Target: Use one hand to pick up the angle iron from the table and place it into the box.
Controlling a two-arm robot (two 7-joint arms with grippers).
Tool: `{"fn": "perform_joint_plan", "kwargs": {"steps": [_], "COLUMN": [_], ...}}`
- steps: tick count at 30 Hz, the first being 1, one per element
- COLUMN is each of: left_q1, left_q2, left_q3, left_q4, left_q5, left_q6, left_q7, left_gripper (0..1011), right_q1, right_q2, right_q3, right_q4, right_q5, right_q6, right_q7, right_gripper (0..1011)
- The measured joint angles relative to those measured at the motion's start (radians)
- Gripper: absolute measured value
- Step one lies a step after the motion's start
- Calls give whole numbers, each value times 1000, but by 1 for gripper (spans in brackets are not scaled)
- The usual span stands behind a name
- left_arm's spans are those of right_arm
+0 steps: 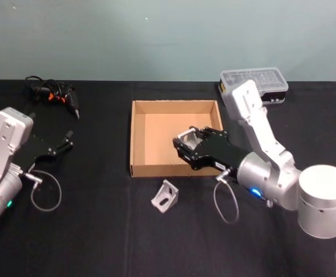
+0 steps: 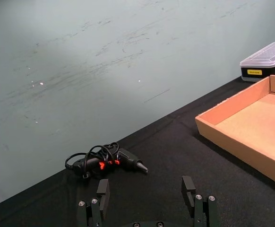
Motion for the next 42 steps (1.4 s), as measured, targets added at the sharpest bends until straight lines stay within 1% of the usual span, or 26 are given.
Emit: {"fn": "perform_joint_plan", "kwargs": {"steps": [1,2,4,5,6,9,12,16,17,19,21,22,25,26,31,36,42], "left_q1": [0,0,0,0,0,0,0,0,0,0,0,0,0,0,0,0,0], "left_q2": [0,0,0,0,0,0,0,0,0,0,0,0,0,0,0,0,0], "left_q3": [0,0,0,0,0,0,0,0,0,0,0,0,0,0,0,0,0], "left_q4": [0,0,0,0,0,0,0,0,0,0,0,0,0,0,0,0,0], "left_q5": [0,0,0,0,0,0,0,0,0,0,0,0,0,0,0,0,0], "left_q6": [0,0,0,0,0,0,0,0,0,0,0,0,0,0,0,0,0], "left_q7": [0,0,0,0,0,0,0,0,0,0,0,0,0,0,0,0,0], "left_gripper": [1000,1000,1000,1000,1000,1000,1000,1000,1000,1000,1000,1000,1000,1000,1000,1000,1000], "right_q1": [13,39,66,91,91,147,177,228,228,255,272,272,293,293,319,325,327], "right_q2": [-4,-13,-23,-33,-33,-54,-66,-88,-88,-102,-111,-111,-124,-124,-139,-145,-150], "right_q3": [-5,-13,-22,-31,-31,-51,-63,-84,-84,-95,-101,-101,-110,-110,-117,-117,-116], "right_q4": [14,46,79,111,111,185,228,307,307,357,391,391,433,433,491,513,524], "right_q5": [-2,-5,-9,-13,-13,-23,-28,-42,-42,-49,-54,-54,-62,-62,-74,-79,-83], "right_q6": [-1,-2,-4,-6,-6,-11,-12,-15,-15,-17,-19,-19,-24,-24,-30,-32,-33], "right_q7": [3,8,13,17,17,29,36,46,46,52,54,54,58,58,61,62,63], "right_gripper": [474,474,474,474,474,474,474,474,474,474,474,474,474,474,474,474,474]}}
